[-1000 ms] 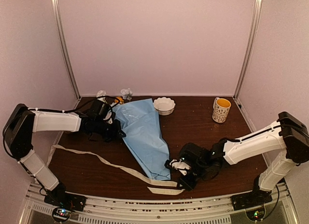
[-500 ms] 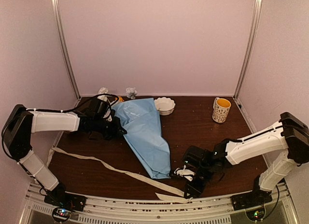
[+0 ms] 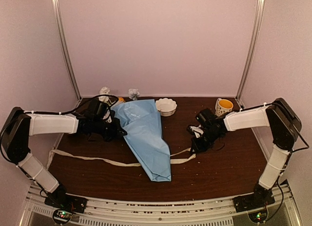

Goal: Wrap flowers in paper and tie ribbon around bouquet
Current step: Place the folded bouquet on the ribbon, then place the right side of the ribbon on the folded bouquet, then pick up the left side of the ribbon at the corner of the board, then cross the ribbon over the folded bouquet.

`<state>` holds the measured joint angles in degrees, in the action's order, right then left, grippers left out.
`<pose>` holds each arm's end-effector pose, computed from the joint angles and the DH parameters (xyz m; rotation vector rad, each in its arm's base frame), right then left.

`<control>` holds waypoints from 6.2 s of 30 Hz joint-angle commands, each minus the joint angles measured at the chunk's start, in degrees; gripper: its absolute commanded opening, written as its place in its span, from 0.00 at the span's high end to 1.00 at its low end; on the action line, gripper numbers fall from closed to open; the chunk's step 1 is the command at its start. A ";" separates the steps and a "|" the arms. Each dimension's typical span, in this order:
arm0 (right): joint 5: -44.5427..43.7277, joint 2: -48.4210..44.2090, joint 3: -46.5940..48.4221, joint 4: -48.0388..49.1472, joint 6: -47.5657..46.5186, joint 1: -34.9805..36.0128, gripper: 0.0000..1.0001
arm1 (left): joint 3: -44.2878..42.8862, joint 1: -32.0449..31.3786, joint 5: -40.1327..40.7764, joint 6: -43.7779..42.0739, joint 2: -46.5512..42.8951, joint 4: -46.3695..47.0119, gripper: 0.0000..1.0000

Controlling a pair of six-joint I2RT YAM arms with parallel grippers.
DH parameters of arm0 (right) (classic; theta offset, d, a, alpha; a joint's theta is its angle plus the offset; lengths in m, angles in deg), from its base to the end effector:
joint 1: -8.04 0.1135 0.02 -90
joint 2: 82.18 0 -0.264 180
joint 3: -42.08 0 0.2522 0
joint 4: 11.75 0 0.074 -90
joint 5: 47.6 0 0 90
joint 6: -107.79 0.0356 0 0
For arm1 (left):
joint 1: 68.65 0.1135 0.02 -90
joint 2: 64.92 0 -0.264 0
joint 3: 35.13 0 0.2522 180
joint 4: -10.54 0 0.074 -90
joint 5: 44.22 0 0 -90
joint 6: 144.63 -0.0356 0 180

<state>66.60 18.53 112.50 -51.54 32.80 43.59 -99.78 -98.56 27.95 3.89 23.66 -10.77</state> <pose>0.2544 0.1997 0.1456 -0.6259 2.8407 0.7815 0.2719 -0.1690 0.1985 -0.4790 2.5570 -1.0373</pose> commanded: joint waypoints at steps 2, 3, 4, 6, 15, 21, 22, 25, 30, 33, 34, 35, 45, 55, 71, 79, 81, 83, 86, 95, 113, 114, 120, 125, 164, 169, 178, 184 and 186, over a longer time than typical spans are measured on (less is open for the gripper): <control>-5.02 -1.96 7.89 0.46 0.90 -9.72 1.00 | 1.55 0.56 -0.87 -2.90 -1.19 1.89 1.00; -6.02 -3.38 9.12 -0.05 0.79 -11.18 1.00 | 1.62 0.49 -1.16 -4.49 -0.62 1.63 1.00; -7.02 -4.92 10.09 -0.58 0.58 -12.72 1.00 | 1.25 0.36 -1.92 -6.82 0.10 1.43 1.00; -9.01 -7.78 11.73 -1.55 -0.17 -15.20 1.00 | -1.47 -0.06 -3.15 -12.90 3.06 -2.06 1.00; -11.04 -21.46 14.88 -4.08 -4.03 -17.98 1.00 | -6.99 -0.65 -2.50 -23.75 8.81 -10.90 1.00; -7.36 -28.16 13.73 0.62 -6.94 -12.84 1.00 | -6.31 -2.33 -4.01 -24.92 10.44 -10.03 1.00; -5.90 -27.82 13.51 1.94 -7.64 -10.28 1.00 | -6.44 -2.54 -4.08 -25.05 11.04 -9.96 1.00; -3.15 -25.07 17.63 0.91 -11.28 -2.63 1.00 | -6.81 -3.21 -4.10 -25.47 12.75 -9.68 1.00; 4.65 -21.97 26.64 4.90 -7.66 1.56 1.00 | -6.65 -3.62 -3.28 -25.67 13.96 -9.52 1.00; 6.53 -19.38 26.15 10.26 -5.11 5.01 1.00 | -6.03 -3.61 -3.23 -25.49 14.17 -8.75 1.00; 6.49 -17.63 26.02 10.86 -4.59 6.71 1.00 | -5.79 -3.62 -3.22 -25.31 14.17 -8.47 1.00; 6.79 -15.45 26.27 10.81 -4.22 8.46 1.00 | -5.61 -3.60 -3.26 -25.14 14.17 -8.31 1.00; 8.73 7.64 31.73 6.80 -0.07 17.78 1.00 | -5.33 -3.56 -2.96 -25.18 13.75 -8.44 1.00; 2.48 23.76 41.33 -6.99 0.29 17.72 1.00 | -6.25 -3.56 -2.34 -24.92 12.74 -11.08 1.00; 1.36 25.64 38.35 -5.05 2.70 17.58 1.00 | -8.87 -1.49 9.89 -20.81 2.05 -21.10 0.30; 1.62 24.64 36.86 -2.56 2.84 17.75 1.00 | 2.57 4.25 20.41 -4.42 -16.63 -30.97 0.32; 1.36 24.19 36.32 -1.81 2.71 17.74 1.00 | 5.91 6.21 21.83 0.05 -21.63 -35.17 0.32; 1.07 23.58 35.96 -1.23 2.62 17.77 1.00 | 7.63 6.93 25.18 5.17 -26.17 -41.12 0.31; 0.83 22.68 35.05 0.21 2.51 17.82 1.00 | 8.16 7.19 29.94 16.04 -30.33 -50.99 0.35; 2.29 21.05 32.48 2.26 2.16 17.85 1.00 | 5.71 11.98 35.98 36.37 -24.46 -65.61 0.13; 2.90 19.43 29.64 3.27 1.47 17.83 1.00 | 14.30 29.47 26.70 34.38 -8.99 -48.00 0.12; 2.93 19.44 29.64 3.18 1.44 17.72 1.00 | 13.64 29.75 26.79 33.96 -8.52 -48.14 0.14; 3.43 19.71 30.27 2.72 1.30 17.71 1.00 | 16.38 29.78 25.06 35.70 -10.74 -45.82 0.63; 3.31 19.91 31.04 1.77 0.87 17.71 1.00 | 18.33 29.79 24.92 35.67 -13.15 -44.13 0.97; 15.60 23.21 36.63 17.91 21.37 10.31 1.00 | -9.21 -19.13 24.42 -35.13 -10.21 7.09 1.00; 15.89 23.69 35.09 21.46 25.07 9.07 0.97 | -9.05 -19.42 23.25 -38.11 -7.15 11.14 1.00; 17.23 23.38 33.51 21.88 26.75 8.91 0.84 | -13.85 -19.18 23.10 -36.15 3.02 6.83 1.00; 16.49 16.66 25.76 27.02 28.69 7.60 0.75 | -12.65 -17.32 23.00 -32.89 4.69 6.10 1.00; 16.49 14.79 23.54 28.88 29.47 7.28 0.74 | -12.02 -16.67 22.14 -31.73 5.14 6.70 1.00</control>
<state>83.15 39.40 139.37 -28.13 60.36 51.99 -112.31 -116.81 51.19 -30.47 28.18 -6.01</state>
